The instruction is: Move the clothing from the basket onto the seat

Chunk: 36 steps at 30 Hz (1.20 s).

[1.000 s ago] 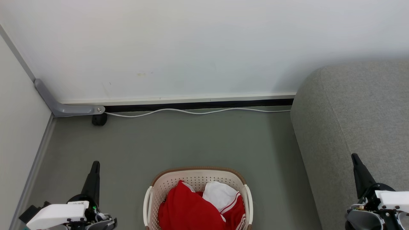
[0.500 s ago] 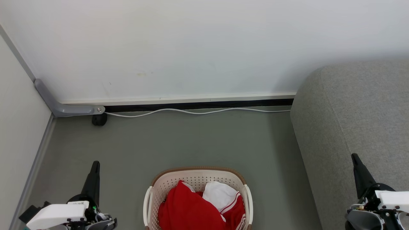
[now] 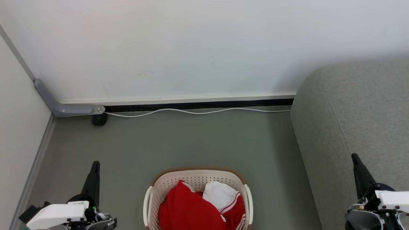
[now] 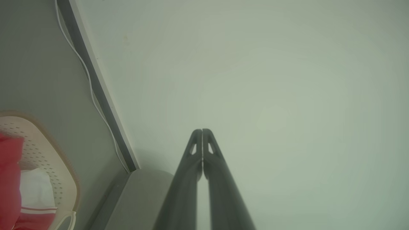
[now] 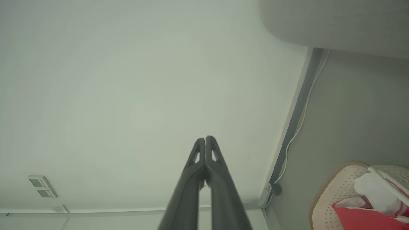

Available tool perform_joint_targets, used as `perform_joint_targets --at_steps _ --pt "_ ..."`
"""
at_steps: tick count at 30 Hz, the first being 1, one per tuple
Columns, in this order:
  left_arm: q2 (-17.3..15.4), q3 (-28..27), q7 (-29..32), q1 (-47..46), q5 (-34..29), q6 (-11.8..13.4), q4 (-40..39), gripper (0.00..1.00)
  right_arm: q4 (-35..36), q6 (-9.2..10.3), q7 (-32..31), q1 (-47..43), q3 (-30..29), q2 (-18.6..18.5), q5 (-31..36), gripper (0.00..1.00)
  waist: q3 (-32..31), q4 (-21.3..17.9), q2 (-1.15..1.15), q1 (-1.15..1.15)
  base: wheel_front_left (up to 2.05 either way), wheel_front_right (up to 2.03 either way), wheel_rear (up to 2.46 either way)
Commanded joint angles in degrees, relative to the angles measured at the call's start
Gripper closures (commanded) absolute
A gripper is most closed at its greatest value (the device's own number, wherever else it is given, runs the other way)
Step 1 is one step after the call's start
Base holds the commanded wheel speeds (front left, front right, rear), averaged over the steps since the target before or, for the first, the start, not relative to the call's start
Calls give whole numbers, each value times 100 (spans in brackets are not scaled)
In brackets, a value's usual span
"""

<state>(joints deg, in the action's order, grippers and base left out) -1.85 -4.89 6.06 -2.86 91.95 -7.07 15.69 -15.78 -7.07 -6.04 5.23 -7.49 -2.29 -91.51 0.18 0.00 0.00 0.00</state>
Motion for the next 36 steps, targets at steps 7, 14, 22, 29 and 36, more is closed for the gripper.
perform_joint_targets --at_steps 7,14,22,29,36 --pt "-103 -161 42 -333 23 -42 -165 100 176 -42 -44 95 98 -59 -67 100 0 0 0 0 0 0 0" --pt "-103 -161 42 -333 23 -42 -166 100 176 -42 -44 95 98 -59 -67 100 0 0 0 0 0 0 0" --pt "-103 -161 42 -333 23 -42 -166 100 176 -42 -44 95 98 -59 -67 100 0 0 0 0 0 0 0" --pt "-103 -161 42 -333 23 -42 -166 100 176 -42 -44 95 98 -59 -67 100 0 0 0 0 0 0 0" --pt "-103 -161 42 -333 23 -42 -166 100 176 -42 -44 95 98 -59 -67 100 0 0 0 0 0 0 0"
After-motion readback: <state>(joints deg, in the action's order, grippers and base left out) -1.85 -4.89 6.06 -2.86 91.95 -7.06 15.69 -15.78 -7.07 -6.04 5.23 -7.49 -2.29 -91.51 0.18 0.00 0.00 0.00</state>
